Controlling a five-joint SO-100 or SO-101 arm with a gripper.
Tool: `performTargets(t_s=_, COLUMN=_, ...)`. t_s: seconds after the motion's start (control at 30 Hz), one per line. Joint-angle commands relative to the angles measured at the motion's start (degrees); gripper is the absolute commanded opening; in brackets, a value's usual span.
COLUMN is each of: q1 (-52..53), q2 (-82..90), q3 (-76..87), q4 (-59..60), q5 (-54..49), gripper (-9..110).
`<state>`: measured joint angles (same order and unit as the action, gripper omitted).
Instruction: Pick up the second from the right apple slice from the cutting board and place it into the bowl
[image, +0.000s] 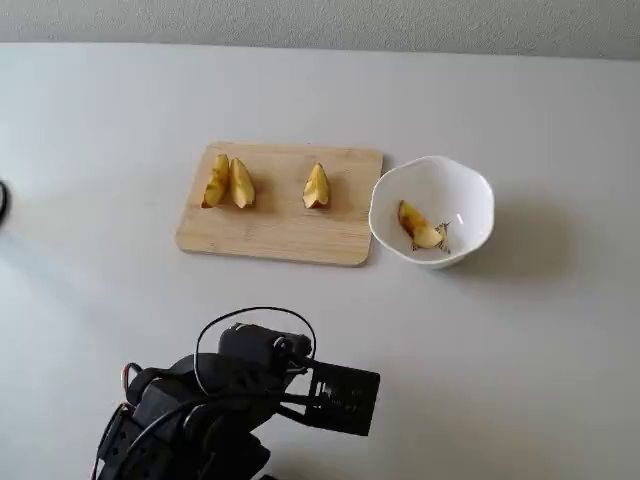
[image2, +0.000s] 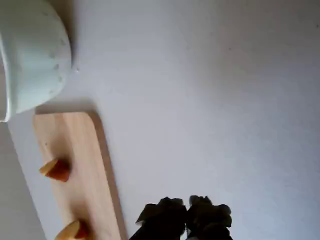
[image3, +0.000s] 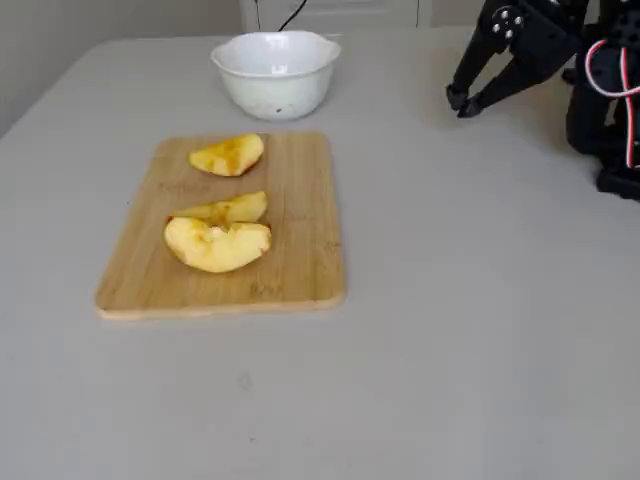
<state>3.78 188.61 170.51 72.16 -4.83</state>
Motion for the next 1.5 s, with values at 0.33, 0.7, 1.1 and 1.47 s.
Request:
performTargets(t_s=0.33, q1=0.3, q2=-0.2, q3=0.1, q4=-0.3, q5=-0.2, gripper=0)
performTargets(t_s=0.7, q1=0.3, q2=-0.2, q3=0.1, q4=-0.3, q5=-0.2, gripper=0)
performTargets(t_s=1.1, q1=-3.6, q2=-0.2, q3=0.1, q4=-0.3, q5=-4.0, gripper=0)
performTargets(t_s=1.47, q1=-3.1, q2=-0.2, q3=0.1, q4=-0.3, q5=-3.8, gripper=0)
